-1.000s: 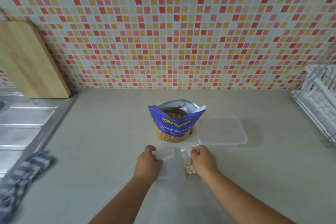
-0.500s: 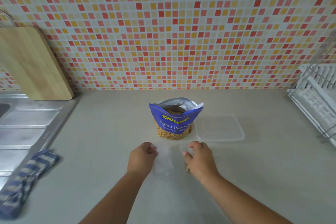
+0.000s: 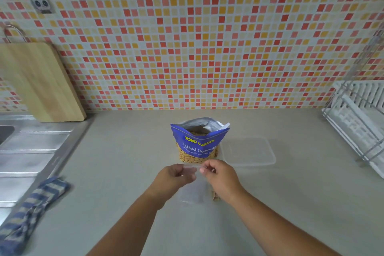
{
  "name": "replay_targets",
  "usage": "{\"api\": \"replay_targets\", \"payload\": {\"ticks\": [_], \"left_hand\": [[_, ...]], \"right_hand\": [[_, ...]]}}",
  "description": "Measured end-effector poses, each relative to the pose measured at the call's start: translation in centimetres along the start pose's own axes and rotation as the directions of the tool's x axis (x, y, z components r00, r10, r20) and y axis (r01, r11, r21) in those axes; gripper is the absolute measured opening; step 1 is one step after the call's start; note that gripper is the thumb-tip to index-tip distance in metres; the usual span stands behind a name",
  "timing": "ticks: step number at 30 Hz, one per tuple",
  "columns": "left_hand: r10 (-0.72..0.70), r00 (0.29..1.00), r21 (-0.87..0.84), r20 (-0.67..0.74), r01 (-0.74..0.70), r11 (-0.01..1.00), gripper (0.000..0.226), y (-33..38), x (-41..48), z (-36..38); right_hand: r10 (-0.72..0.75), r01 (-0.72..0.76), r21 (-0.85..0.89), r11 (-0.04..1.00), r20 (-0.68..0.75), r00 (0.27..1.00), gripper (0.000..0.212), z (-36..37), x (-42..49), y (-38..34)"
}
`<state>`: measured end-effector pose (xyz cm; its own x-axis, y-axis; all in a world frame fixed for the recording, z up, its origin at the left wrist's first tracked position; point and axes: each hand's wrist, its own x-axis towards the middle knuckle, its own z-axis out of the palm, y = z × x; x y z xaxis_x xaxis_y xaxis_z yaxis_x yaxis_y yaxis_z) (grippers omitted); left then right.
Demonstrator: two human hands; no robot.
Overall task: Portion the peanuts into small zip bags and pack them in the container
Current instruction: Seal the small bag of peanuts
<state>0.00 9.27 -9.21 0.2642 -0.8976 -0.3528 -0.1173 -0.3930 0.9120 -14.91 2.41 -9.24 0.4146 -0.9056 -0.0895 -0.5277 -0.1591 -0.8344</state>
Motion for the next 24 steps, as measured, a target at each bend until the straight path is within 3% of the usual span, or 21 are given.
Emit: {"api": "replay_targets", "payload": {"ticks": [3, 7, 11, 15, 19, 21, 24], "left_hand": [[0.087, 0.985, 0.101, -0.149, -0.073, 0.992, 0.009, 0.7, 0.1, 0.7], [0.336, 0.895, 0.362, -0.292, -0.222, 0.905, 0.037, 1.5, 0.4, 1.2], [0.550, 0.807, 0.651, -0.216, -0.301, 0.697, 0.021, 2.0, 0.7, 1.1], [0.723, 0.681, 0.790, -0.113, -0.380, 0.482, 0.032, 2.2, 0.7, 1.1], [0.614, 0.789, 0.680, -0.009, -0.445, 0.582, 0.073, 3.4, 0.0, 0.7], [0.594, 0.804, 0.637, 0.030, -0.473, 0.609, 0.068, 4.5, -0.2, 0.4], [0.650, 0.760, 0.616, 0.022, -0.522, 0.590, 0.053, 6.4, -0.5, -0.3]], "right_hand": [[-0.017, 0.018, 0.053, 0.998, -0.022, 1.000, 0.006, -0.3, -0.1, -0.6], [0.056, -0.030, 0.298, 0.954, -0.077, 0.995, 0.007, -0.9, -0.3, -2.1], [0.071, -0.076, 0.233, 0.969, 0.030, 0.997, 0.023, -1.2, -0.3, -3.8], [0.107, -0.118, 0.161, 0.980, 0.074, 0.992, 0.028, -2.1, 0.0, -4.8], [0.003, -0.008, 0.051, 0.999, 0.095, 0.995, 0.033, -3.3, 0.3, -5.4], [-0.059, 0.060, -0.001, 0.998, 0.130, 0.990, 0.031, -3.9, 0.4, -6.0], [-0.115, 0.125, -0.056, 0.991, 0.165, 0.980, 0.030, -4.8, 0.6, -7.0]]}}
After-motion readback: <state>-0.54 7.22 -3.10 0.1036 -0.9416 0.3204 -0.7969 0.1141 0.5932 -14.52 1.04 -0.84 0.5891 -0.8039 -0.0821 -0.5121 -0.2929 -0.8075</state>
